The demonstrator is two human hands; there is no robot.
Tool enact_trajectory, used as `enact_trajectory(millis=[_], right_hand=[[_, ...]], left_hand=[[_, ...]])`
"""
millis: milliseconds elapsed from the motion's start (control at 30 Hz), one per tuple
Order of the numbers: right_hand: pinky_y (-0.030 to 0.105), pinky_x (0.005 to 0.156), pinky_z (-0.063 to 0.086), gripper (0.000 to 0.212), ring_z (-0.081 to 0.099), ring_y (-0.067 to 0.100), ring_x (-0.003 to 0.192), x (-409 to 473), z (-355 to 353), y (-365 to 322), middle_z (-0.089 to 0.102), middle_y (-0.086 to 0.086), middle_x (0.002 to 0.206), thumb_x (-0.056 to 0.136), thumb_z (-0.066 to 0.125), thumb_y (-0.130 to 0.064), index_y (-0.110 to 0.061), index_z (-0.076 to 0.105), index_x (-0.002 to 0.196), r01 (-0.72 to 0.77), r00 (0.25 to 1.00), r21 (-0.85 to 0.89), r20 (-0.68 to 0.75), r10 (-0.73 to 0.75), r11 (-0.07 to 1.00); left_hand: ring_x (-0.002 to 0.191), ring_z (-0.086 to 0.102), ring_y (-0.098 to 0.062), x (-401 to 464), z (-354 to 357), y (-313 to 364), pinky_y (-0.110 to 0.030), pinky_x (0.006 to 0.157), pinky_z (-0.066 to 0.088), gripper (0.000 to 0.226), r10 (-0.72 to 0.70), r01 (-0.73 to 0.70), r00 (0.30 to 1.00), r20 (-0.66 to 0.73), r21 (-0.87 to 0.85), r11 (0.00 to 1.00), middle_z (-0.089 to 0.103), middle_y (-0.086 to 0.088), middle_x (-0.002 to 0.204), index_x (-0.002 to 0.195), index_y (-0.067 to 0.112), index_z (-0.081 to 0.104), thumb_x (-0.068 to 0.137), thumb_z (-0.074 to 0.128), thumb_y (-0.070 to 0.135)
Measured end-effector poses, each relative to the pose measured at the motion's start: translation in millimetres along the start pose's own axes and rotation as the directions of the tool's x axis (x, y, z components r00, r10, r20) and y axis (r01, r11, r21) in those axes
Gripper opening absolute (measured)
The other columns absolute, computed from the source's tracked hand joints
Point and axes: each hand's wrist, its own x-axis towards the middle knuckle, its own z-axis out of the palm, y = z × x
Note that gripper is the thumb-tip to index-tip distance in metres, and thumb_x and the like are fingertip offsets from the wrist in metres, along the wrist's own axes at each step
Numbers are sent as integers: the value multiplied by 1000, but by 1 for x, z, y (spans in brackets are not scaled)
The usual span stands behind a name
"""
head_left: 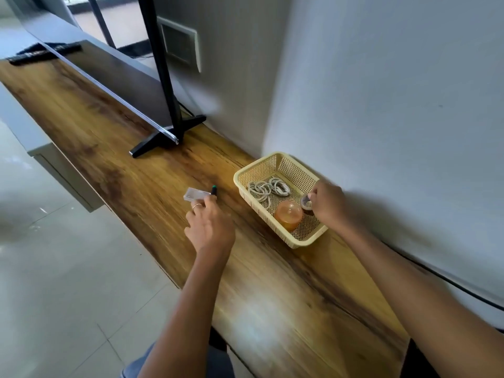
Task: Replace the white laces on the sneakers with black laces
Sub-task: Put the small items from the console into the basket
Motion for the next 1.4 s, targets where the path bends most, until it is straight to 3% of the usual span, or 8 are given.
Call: enact_trajectory(millis=[467, 700, 800, 933, 1067, 1200, 1300, 1400], right_hand=[[30, 61, 39, 5, 62, 29, 85, 5, 1, -11, 66, 11, 93, 90, 58, -10, -6, 61, 90, 43, 999, -408, 38, -30, 912], [26, 55, 37, 21, 53, 22, 66, -5, -16, -54, 54, 5, 78, 91, 49, -10, -6, 60, 74, 143, 954, -69, -257, -156, 987], [26, 49, 38, 32, 45, 16, 49, -7, -9, -82, 54, 11, 57, 91, 52, -16, -1, 59, 64, 256, 962, 190, -144, -231, 948], [31, 51, 31, 41, 41, 16, 50, -11, -1, -109, 45, 3, 51, 89, 60, -34, -11, 50, 57, 162, 982, 396, 27, -188, 904], [36, 57, 47, 28, 58, 19, 58, -8, -6, -102, 62, 5, 63, 91, 59, -21, 1, 64, 75, 149, 989, 437, -56, -139, 887], [31, 53, 45, 27, 59, 20, 59, 14, -28, -59, 57, 1, 62, 91, 61, -23, -13, 56, 67, 94, 988, 164, -137, -72, 982], [30, 63, 43, 20, 63, 30, 75, 28, -34, -22, 64, 9, 73, 84, 71, -24, -7, 63, 77, 8, 1000, -70, -11, -9, 997], [32, 69, 45, 13, 65, 31, 86, 31, -27, -1, 69, 13, 86, 79, 76, -15, -7, 68, 84, -38, 997, -95, 59, 44, 995]], left_hand=[[82, 51, -24, 6, 1, -17, -34, 68, 39, 19, -84, 84, 996, 1, 30, 996, 61, -10, 103, 111, 10, 57, 94, 48, 12], [62, 51, -12, 7, 4, -12, -24, 50, 38, 11, -120, 114, 993, 1, -303, 946, 62, -5, 79, 88, 4, 65, 87, 59, 14], [68, 55, -3, 6, 2, -1, -12, 52, 39, 9, -15, -52, 992, -128, -500, 865, 66, 3, 87, 95, 10, 65, 89, 62, 15], [69, 60, -1, 1, 0, 15, -8, 62, 47, 15, 178, -236, 972, -155, -617, 751, 64, 12, 78, 102, 14, 65, 87, 67, 15], [75, 60, -1, 2, 4, 17, -20, 73, 53, 17, 266, -304, 951, -155, -608, 733, 68, 6, 91, 108, 18, 65, 92, 62, 21], [102, 55, -15, 6, 8, 9, -33, 87, 48, 37, 251, -269, 963, -97, -368, 890, 59, 4, 113, 125, 20, 56, 94, 56, 38], [130, 39, -25, 6, 9, 3, -40, 102, 37, 53, 146, -135, 989, 27, -250, 959, 42, -8, 144, 140, 16, 42, 93, 56, 38], [134, 34, -28, 5, 6, 5, -42, 106, 33, 56, 98, -77, 992, 76, -243, 967, 37, -10, 148, 142, 14, 38, 94, 55, 37]])
